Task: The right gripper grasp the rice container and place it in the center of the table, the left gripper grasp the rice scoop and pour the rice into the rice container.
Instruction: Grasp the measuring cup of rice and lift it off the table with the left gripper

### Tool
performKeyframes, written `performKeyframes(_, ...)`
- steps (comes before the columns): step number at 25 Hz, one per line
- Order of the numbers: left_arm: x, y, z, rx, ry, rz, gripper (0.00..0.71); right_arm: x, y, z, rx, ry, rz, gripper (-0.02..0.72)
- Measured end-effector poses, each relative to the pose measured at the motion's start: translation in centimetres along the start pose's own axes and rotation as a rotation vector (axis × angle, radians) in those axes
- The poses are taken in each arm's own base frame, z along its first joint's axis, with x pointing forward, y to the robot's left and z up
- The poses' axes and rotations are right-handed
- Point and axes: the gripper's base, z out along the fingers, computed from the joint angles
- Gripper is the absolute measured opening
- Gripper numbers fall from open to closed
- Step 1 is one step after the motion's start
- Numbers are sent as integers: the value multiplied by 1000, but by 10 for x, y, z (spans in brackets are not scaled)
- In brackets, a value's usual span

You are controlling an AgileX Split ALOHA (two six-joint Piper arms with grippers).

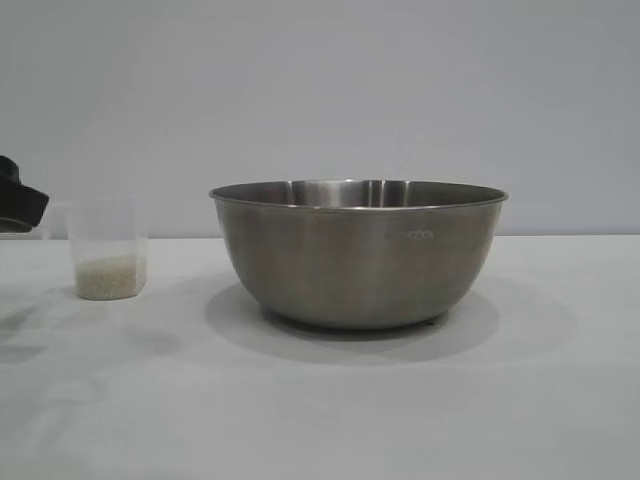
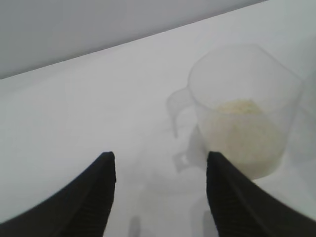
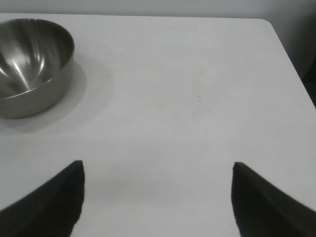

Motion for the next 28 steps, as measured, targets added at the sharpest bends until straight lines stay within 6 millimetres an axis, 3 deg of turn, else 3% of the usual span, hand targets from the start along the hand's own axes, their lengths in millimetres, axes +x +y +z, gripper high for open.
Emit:
performKeyframes(13, 10, -7, 23, -9, 21, 14, 344, 0, 0, 0, 0, 0, 0, 563)
performKeyframes(21, 12, 8, 38, -36, 16, 20, 344, 0, 0, 0, 0, 0, 0, 563)
performKeyframes(28, 11, 6, 45, 18, -6, 46, 344, 0, 0, 0, 0, 0, 0, 563)
